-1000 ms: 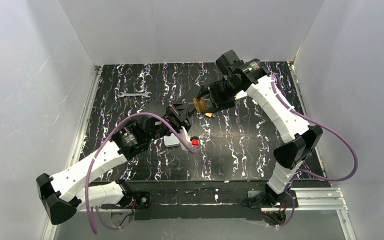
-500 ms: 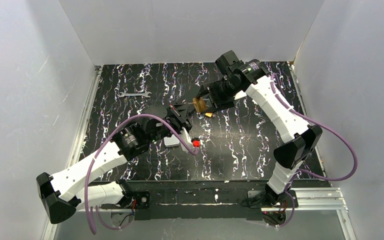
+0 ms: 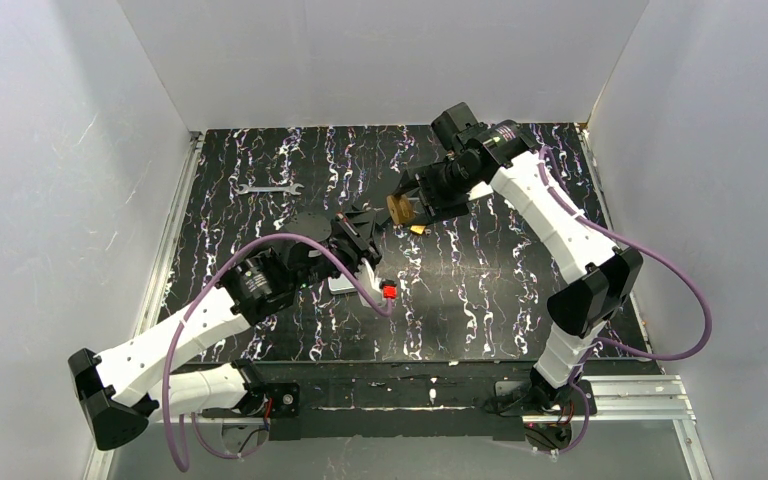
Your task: Unlock with the key
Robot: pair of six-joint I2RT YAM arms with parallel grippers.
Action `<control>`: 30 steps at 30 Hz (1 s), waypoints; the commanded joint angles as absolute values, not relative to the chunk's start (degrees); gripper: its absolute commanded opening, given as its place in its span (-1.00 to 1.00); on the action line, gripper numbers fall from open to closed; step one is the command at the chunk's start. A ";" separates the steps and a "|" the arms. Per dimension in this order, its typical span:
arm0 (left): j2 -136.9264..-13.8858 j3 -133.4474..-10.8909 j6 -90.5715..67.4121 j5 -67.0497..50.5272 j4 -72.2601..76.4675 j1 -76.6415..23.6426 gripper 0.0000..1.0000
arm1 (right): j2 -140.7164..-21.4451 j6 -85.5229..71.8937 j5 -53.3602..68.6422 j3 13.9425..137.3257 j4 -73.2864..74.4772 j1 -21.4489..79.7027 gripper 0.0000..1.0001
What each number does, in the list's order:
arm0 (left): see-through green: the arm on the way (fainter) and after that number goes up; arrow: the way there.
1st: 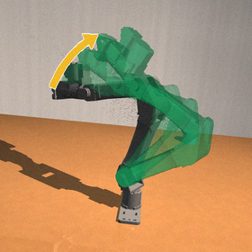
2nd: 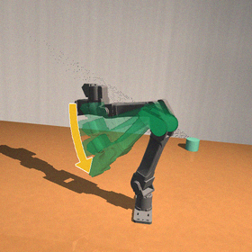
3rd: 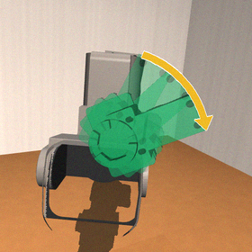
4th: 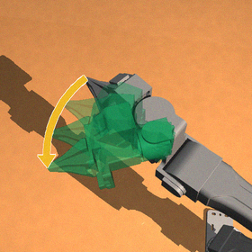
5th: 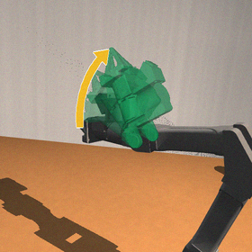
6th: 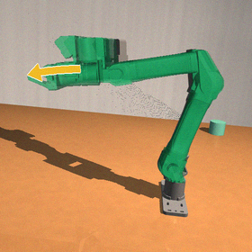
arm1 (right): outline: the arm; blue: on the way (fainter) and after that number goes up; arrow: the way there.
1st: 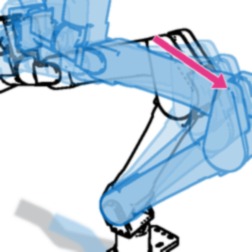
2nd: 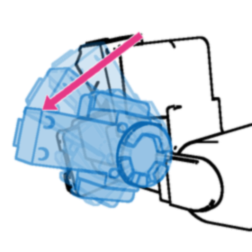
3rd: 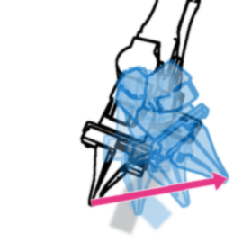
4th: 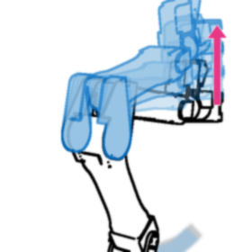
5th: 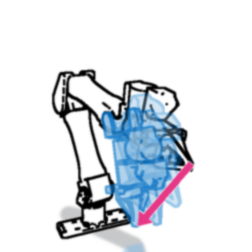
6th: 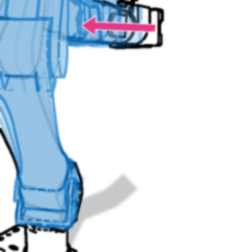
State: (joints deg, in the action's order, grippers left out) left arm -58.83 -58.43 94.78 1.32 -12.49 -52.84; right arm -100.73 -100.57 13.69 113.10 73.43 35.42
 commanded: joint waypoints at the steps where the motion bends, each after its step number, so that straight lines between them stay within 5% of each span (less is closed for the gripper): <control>1: -58.81 -58.60 94.83 1.38 -12.14 -53.71 -1.00 | -100.44 -101.56 15.62 116.81 72.49 35.33 -0.97; 30: -61.04 -58.13 95.98 2.26 -11.28 -53.98 -1.00 | -100.81 -100.06 17.31 117.20 73.22 35.49 -0.97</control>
State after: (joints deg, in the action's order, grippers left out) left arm -60.73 -58.43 95.55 1.50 -12.40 -53.76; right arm -101.49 -100.16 15.20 113.71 73.54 35.42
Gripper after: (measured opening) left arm 0.017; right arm 0.657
